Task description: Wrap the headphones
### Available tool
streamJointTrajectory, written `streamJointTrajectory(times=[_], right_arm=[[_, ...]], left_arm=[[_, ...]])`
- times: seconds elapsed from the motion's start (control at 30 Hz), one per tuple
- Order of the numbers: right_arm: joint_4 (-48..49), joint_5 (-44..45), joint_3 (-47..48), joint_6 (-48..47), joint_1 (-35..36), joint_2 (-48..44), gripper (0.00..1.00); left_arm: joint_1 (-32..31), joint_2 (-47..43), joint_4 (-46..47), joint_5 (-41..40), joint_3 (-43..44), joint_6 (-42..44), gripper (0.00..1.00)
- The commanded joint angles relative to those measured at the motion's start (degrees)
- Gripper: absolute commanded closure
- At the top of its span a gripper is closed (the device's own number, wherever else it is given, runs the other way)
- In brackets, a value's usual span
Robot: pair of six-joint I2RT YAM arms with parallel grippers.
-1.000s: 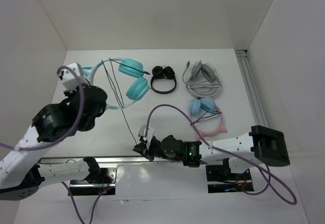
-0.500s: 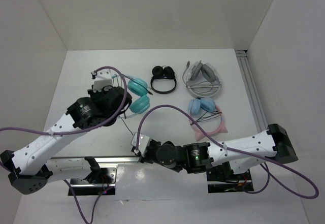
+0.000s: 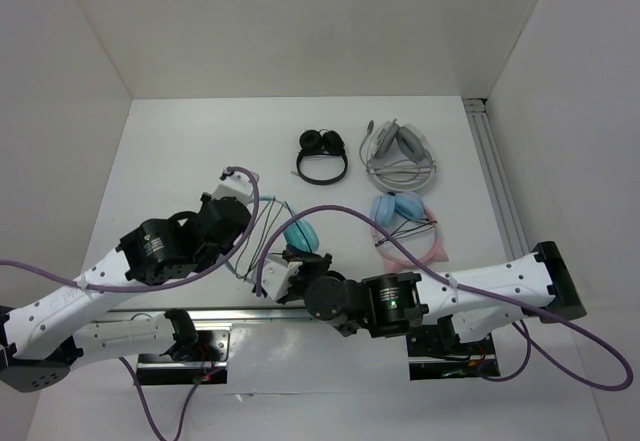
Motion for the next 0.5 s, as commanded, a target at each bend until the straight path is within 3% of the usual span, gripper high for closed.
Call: streamJointTrajectory(times=[0.0, 0.2, 0.47], right_arm=[[1.4, 7.4, 1.0, -7.5, 0.5, 0.4, 1.0], [4.1, 10.8, 0.0, -17.3, -1.4, 0.9, 1.0], [8.3, 7.0, -4.7, -24.9, -6.5, -5.2, 1.0]], left_arm=[[-0.4, -0.9, 4.4, 7.9, 0.7, 3.7, 1.0], [-0.4, 5.7, -4.1, 15.0, 7.0, 1.3, 1.0], [-1.0, -0.7, -4.9, 24.5, 7.5, 3.8, 1.0]])
